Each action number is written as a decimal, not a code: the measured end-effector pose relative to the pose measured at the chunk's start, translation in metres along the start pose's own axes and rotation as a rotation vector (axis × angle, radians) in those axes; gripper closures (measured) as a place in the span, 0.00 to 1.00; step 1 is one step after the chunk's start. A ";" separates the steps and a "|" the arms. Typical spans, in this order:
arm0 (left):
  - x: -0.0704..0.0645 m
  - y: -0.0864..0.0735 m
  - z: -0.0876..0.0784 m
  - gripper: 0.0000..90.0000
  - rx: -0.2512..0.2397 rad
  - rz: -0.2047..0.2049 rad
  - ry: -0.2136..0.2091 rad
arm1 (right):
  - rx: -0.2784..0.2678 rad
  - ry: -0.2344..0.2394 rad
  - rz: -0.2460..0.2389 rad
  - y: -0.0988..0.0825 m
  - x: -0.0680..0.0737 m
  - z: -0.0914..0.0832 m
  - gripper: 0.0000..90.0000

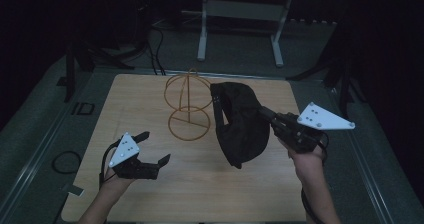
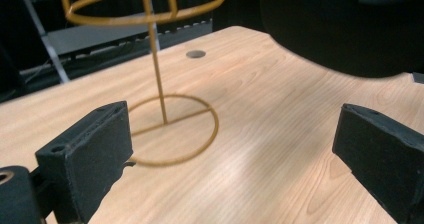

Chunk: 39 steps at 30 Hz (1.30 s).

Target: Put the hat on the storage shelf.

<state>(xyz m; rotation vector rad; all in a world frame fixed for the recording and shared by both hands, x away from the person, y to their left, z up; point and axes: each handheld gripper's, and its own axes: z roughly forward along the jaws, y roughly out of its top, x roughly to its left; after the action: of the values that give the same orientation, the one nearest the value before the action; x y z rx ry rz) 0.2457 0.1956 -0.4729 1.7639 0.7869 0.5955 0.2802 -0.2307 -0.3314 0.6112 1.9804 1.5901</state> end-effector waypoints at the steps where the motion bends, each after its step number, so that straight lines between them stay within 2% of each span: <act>1: 0.001 -0.005 -0.001 0.03 0.003 -0.008 0.008 | 0.002 -0.007 -0.001 0.003 -0.002 0.003 0.99; 3: 0.003 -0.015 -0.002 0.03 0.021 -0.017 0.028 | 0.001 -0.027 -0.002 0.008 -0.006 0.008 0.99; 8: 0.008 -0.033 -0.007 0.03 0.020 -0.061 0.074 | -0.002 -0.054 -0.001 0.022 -0.016 0.024 0.99; 13: 0.006 -0.044 -0.012 0.03 0.009 -0.056 0.132 | 0.001 -0.077 -0.012 0.039 -0.023 0.043 0.99; 18: 0.002 -0.055 -0.013 0.03 0.014 -0.082 0.125 | 0.013 -0.095 -0.024 0.056 -0.026 0.066 0.99; 23: 0.002 -0.063 -0.013 0.03 0.014 -0.103 0.124 | 0.044 -0.076 -0.028 0.064 -0.022 0.094 0.99; 26: 0.003 -0.064 -0.014 0.03 0.013 -0.100 0.129 | 0.062 -0.057 -0.028 0.064 -0.016 0.109 0.99; 28: 0.005 -0.064 -0.016 0.03 0.005 -0.107 0.130 | 0.085 -0.065 -0.048 0.064 -0.012 0.117 0.99; 31: 0.007 -0.066 -0.017 0.03 -0.001 -0.114 0.136 | 0.111 -0.056 -0.052 0.062 -0.008 0.129 0.99; 39: 0.006 -0.069 -0.016 0.03 -0.003 -0.116 0.131 | 0.164 -0.038 -0.026 0.051 -0.006 0.154 0.99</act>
<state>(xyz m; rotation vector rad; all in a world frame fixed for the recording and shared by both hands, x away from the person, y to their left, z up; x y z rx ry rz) 0.2226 0.2248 -0.5333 1.6768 0.9712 0.6390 0.3859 -0.1097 -0.3073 0.6713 2.0960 1.3999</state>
